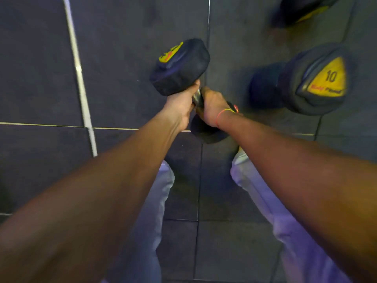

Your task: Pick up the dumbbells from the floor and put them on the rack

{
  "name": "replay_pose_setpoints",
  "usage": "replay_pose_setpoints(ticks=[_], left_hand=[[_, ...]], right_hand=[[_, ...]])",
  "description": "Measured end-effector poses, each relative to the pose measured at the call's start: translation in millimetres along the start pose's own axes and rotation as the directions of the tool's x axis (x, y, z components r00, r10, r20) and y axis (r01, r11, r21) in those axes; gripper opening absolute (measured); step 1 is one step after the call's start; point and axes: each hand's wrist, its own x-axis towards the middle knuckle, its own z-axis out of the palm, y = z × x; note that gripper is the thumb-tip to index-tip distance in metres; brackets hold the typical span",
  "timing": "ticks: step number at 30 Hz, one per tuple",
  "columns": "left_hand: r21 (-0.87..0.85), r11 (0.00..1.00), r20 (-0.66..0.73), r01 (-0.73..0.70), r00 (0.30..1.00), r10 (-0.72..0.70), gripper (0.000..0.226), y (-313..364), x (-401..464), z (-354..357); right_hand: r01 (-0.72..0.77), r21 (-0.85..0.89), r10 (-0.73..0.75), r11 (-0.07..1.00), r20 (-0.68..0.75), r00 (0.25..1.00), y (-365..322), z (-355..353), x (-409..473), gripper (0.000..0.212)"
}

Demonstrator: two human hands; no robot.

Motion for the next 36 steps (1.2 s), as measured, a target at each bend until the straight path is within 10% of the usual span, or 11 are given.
replay_pose_setpoints(ticks=[10, 20, 29, 36], left_hand=[[-0.1, 0.878, 0.009, -0.468, 0.882, 0.471, 0.025, 206.0, -311.8, -35.9], [0.036, 0.471, -0.14, -0.882, 0.462, 0.876, 0.025, 387.0, -576.4, -184.4], [0.152, 0.259, -0.314, -0.954, 0.202, 0.928, 0.029, 514.0, -629.2, -333.4], [0.185, 0.298, -0.429, -0.936, 0.196, 0.882, 0.022, 624.4, -594.4, -456.7]], right_hand=[[0.372, -0.119, -0.388, 0.921, -0.16, 0.908, -228.3, -193.3, -209.8, 0.024], [0.707, -0.193, -0.71, 0.68, -0.411, 0.571, -519.9, -259.8, -391.7, 0.017], [0.858, -0.11, -0.81, 0.502, -0.406, 0.423, -726.9, -233.3, -427.9, 0.007], [0.913, -0.154, -0.904, 0.377, -0.278, 0.326, -901.2, -187.2, -344.6, 0.01]])
